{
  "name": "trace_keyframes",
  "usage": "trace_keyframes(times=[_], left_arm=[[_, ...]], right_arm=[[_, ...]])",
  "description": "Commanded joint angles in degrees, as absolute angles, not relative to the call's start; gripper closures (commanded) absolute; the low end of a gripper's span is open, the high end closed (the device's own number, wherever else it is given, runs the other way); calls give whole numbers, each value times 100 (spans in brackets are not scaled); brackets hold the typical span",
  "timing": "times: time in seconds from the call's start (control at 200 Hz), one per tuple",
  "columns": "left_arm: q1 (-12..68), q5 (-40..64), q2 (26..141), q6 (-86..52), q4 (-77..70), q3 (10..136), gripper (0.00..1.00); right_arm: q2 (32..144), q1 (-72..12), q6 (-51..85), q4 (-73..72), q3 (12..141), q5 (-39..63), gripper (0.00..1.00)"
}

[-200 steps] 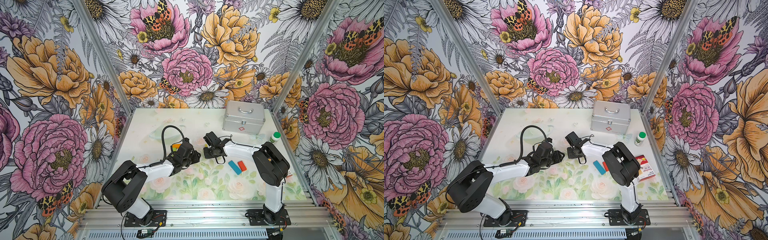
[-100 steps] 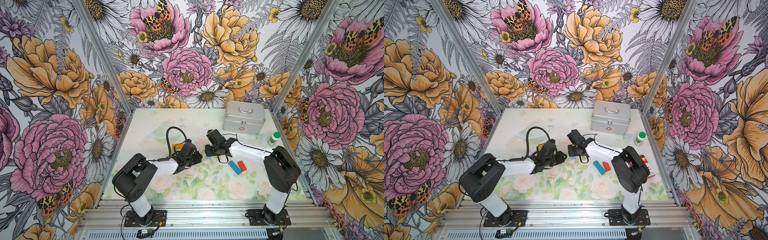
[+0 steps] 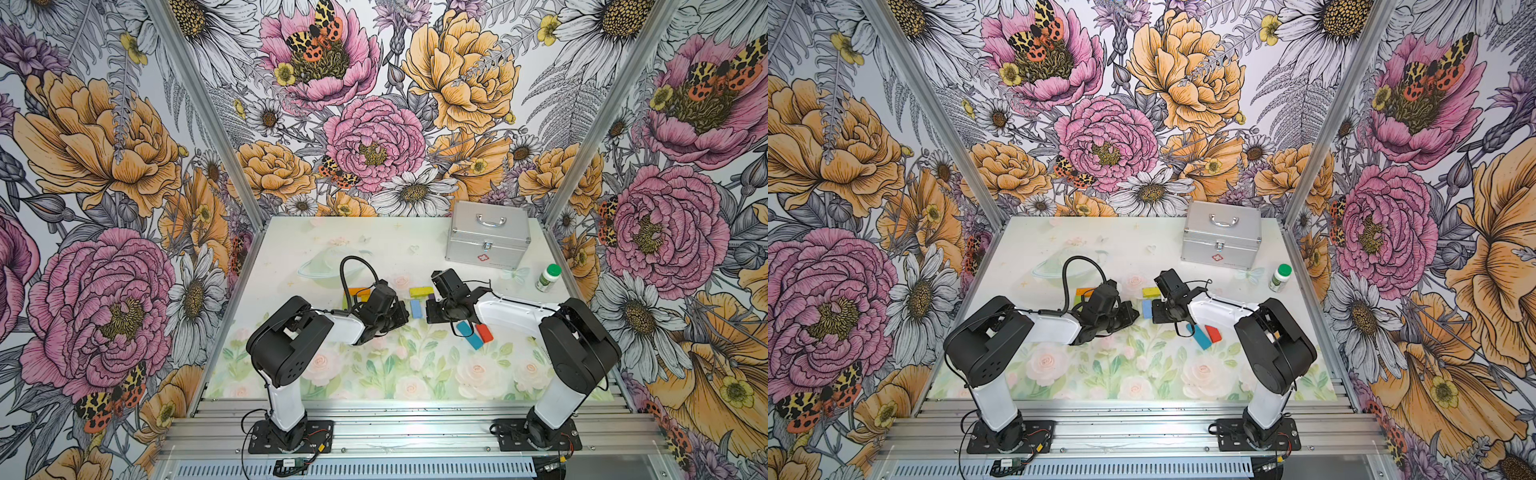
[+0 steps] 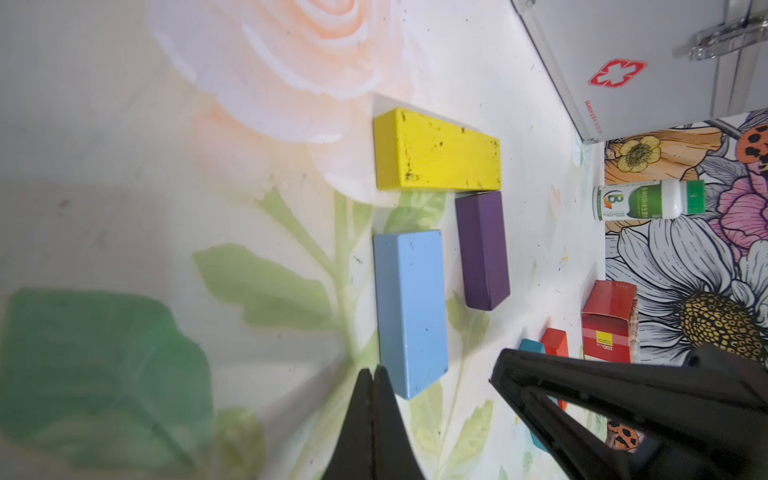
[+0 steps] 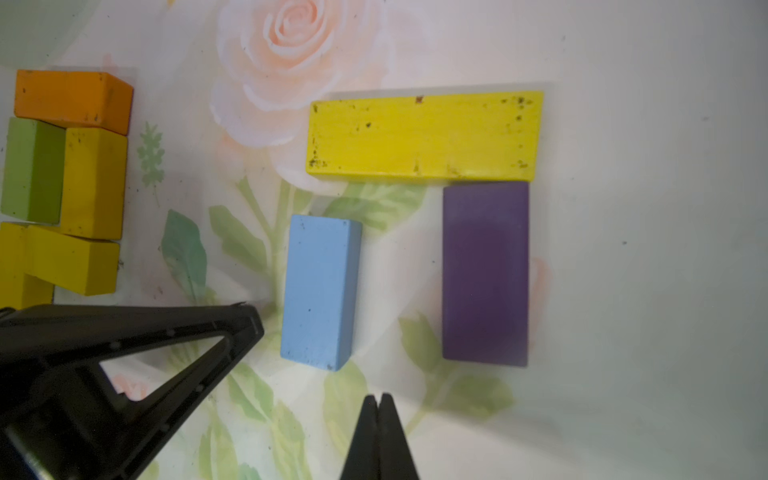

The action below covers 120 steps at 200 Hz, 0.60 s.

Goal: Assemble the letter p with building blocks
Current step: Assemble the building block at the center of the board.

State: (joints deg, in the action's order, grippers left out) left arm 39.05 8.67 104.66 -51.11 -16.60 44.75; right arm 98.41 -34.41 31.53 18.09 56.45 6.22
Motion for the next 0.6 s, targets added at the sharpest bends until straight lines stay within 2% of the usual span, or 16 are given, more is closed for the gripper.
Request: trace_keyframes(times=[0.0,0.595], left_arm=[[3946,949,10615,-5167,-1820,4568,100],[3951,1069,10762,-5150,-1901,4588,100]], right_arm=[[9952,-3445,3239,1397,5628,862,100],[10509,-3440,3419,1128,5660,1072,100]])
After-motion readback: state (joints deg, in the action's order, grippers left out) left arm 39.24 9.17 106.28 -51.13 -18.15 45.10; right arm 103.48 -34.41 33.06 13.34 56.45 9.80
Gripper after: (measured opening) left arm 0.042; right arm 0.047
